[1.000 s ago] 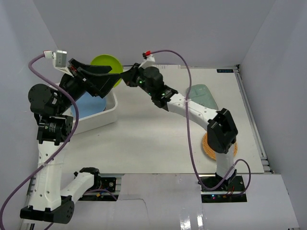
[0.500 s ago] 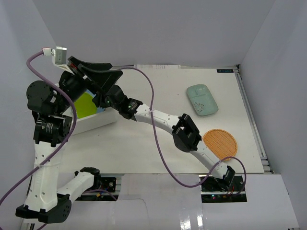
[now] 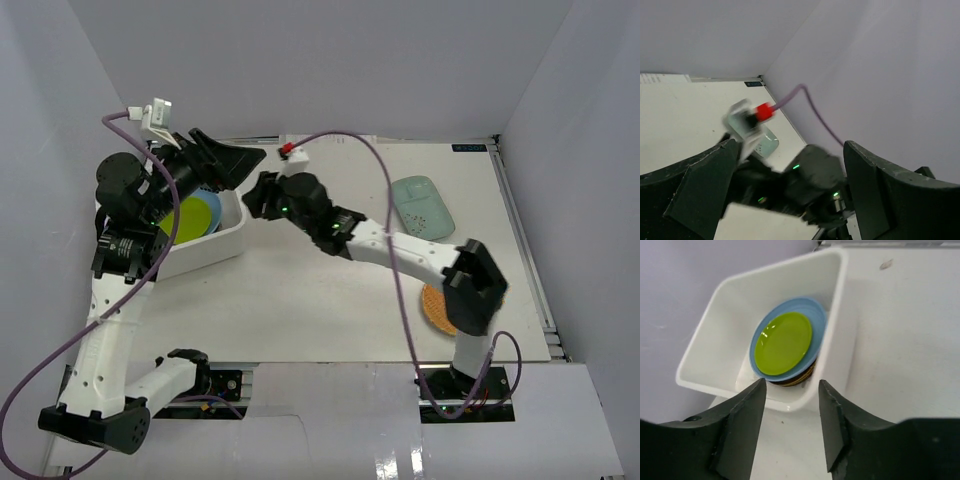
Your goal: Place the plates into the plastic bin on the countertop
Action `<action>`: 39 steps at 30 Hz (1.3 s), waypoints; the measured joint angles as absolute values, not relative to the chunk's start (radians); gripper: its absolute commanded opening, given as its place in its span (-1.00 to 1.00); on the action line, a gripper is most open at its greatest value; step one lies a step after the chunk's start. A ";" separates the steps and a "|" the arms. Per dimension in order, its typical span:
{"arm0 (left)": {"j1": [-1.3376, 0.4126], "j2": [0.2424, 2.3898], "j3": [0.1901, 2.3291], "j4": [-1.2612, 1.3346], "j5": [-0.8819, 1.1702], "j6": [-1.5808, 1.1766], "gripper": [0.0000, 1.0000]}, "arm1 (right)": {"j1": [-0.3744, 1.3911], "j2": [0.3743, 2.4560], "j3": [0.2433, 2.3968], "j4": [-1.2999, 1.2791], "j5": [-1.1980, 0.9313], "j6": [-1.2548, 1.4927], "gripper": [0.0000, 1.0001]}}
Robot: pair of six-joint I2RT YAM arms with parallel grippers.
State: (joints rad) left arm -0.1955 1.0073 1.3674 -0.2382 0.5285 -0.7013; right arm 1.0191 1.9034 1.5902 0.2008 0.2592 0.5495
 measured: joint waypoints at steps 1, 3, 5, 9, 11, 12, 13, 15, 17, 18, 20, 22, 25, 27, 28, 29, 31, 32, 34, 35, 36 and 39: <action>-0.201 1.009 1.349 -0.234 0.529 -0.716 0.90 | 0.986 1.808 1.493 0.226 0.257 0.554 -0.02; -0.241 1.016 1.304 -0.223 0.512 -0.733 0.88 | 0.889 1.618 1.280 0.293 0.250 0.576 -0.09; -0.337 1.044 1.258 -0.213 0.466 -0.737 0.88 | 0.749 1.439 1.088 0.319 0.247 0.598 -0.18; -0.604 1.186 1.196 -0.191 0.365 -0.730 0.87 | 0.421 1.140 0.746 0.308 0.229 0.628 -0.24; -0.720 1.296 1.178 -0.176 0.317 -0.724 0.83 | 0.274 1.015 0.633 0.250 0.192 0.632 -0.23; -0.767 1.361 1.169 -0.171 0.295 -0.722 0.81 | 0.201 0.953 0.588 0.221 0.163 0.633 -0.23; -0.805 1.419 1.167 -0.165 0.284 -0.721 0.80 | 0.126 0.897 0.554 0.195 0.139 0.634 -0.24; -0.880 1.554 1.170 -0.139 0.261 -0.716 0.76 | -0.016 0.797 0.508 0.148 0.076 0.632 -0.23; -0.935 1.684 1.194 -0.125 0.247 -0.711 0.74 | -0.128 0.730 0.491 0.115 -0.001 0.628 -0.24; -0.960 1.753 1.214 -0.121 0.247 -0.710 0.72 | -0.173 0.708 0.488 0.104 -0.046 0.628 -0.24; -0.996 1.874 1.255 -0.102 0.252 -0.713 0.70 | -0.233 0.684 0.487 0.096 -0.130 0.628 -0.24; -1.022 1.961 1.279 -0.081 0.269 -0.723 0.66 | -0.259 0.673 0.487 0.088 -0.197 0.630 -0.24; -1.031 2.046 1.301 -0.032 0.315 -0.750 0.63 | -0.262 0.678 0.487 0.083 -0.289 0.646 -0.24; -1.030 2.083 1.341 -0.001 0.329 -0.764 0.61 | -0.262 0.687 0.488 0.080 -0.337 0.647 -0.24; -1.030 2.102 1.359 0.016 0.336 -0.770 0.60 | -0.262 0.687 0.488 0.075 -0.349 0.647 -0.24; -1.029 2.122 1.376 0.034 0.344 -0.777 0.59 | -0.262 0.685 0.488 0.069 -0.364 0.647 -0.24; -1.026 2.157 1.405 0.061 0.373 -0.792 0.54 | -0.262 0.682 0.498 0.055 -0.384 0.647 -0.24; -1.025 2.176 1.426 0.071 0.387 -0.799 0.51 | -0.262 0.682 0.509 0.047 -0.395 0.647 -0.24; -1.024 2.220 1.470 0.093 0.412 -0.811 0.42 | -0.262 0.682 0.537 0.042 -0.413 0.647 -0.24; -1.024 2.237 1.489 0.098 0.421 -0.814 0.39 | -0.262 0.680 0.552 0.038 -0.422 0.647 -0.24; -1.024 2.257 1.513 0.103 0.431 -0.818 0.35 | -0.262 0.677 0.568 0.032 -0.429 0.648 -0.24; -1.024 2.303 1.566 0.107 0.447 -0.828 0.01 | -0.262 0.660 0.601 0.017 -0.452 0.649 -0.24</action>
State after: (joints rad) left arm -1.0245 2.3028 1.5658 0.1066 0.4469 -0.8284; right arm -0.2619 0.6601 0.6014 0.0174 -0.4519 0.6491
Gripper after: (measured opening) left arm 0.598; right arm 0.382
